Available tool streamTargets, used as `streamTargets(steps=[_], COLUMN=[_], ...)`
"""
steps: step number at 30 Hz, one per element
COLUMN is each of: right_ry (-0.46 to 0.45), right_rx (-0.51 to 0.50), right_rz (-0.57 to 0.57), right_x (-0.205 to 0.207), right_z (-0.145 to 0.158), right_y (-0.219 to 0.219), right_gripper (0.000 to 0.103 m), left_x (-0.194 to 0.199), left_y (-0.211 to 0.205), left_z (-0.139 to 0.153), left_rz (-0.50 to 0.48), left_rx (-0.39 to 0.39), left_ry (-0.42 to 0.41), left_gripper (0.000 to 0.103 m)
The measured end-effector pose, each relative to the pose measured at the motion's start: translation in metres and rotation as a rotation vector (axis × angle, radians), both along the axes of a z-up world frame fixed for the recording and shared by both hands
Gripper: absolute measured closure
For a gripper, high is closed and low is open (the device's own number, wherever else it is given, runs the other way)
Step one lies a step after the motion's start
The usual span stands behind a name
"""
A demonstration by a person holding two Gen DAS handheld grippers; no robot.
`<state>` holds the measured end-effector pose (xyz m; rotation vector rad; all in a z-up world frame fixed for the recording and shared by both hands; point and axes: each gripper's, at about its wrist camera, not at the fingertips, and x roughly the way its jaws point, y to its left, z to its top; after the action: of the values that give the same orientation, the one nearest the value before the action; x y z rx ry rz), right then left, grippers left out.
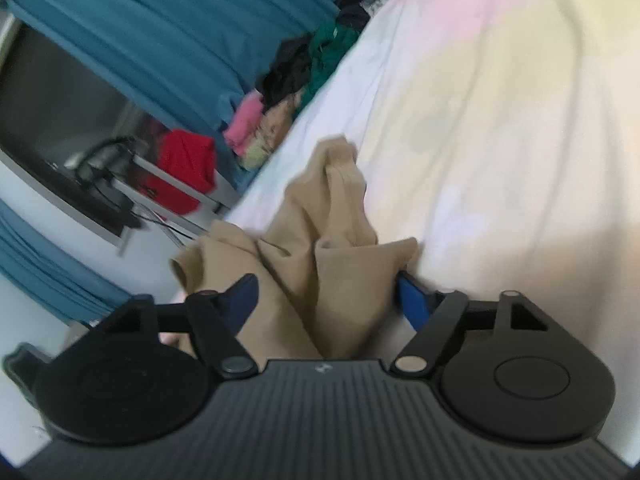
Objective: Fold clothes
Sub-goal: 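Grasp the tan T-shirt sleeve with the right gripper, then lift the sleeve with the right gripper, fold it over the shirt body, release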
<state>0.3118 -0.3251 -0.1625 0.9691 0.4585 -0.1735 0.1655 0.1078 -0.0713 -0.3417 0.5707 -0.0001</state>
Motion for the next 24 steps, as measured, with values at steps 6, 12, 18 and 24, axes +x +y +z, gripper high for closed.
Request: streamTargets(steps=[6,12,18,24], right_ry=[-0.021,-0.082,-0.099,-0.204], right_rx=[-0.065,-0.058,0.085,0.083], right_rz=[-0.053,-0.168,-0.124,-0.011], right_x=[0.007,-0.024,-0.025,0.001], right_z=[0.007,0.006,-0.017,-0.021], right_y=[-0.008,-0.04,-0.06,-0.054], right_gripper=[0.092,0.092,0.067,0.026], left_x=[0.014,0.011,0.01,0.014], left_y=[-0.006,-0.018,-0.016,-0.016], left_z=[-0.015,-0.015,-0.017,-0.02], left_rz=[-0.046,-0.09,-0.082,-0.072], left_rx=[-0.002,0.04,0.033,0.038], left_ry=[0.029,0.028,0.053,0.066], left_gripper=[0.0,0.0,0.0,0.0])
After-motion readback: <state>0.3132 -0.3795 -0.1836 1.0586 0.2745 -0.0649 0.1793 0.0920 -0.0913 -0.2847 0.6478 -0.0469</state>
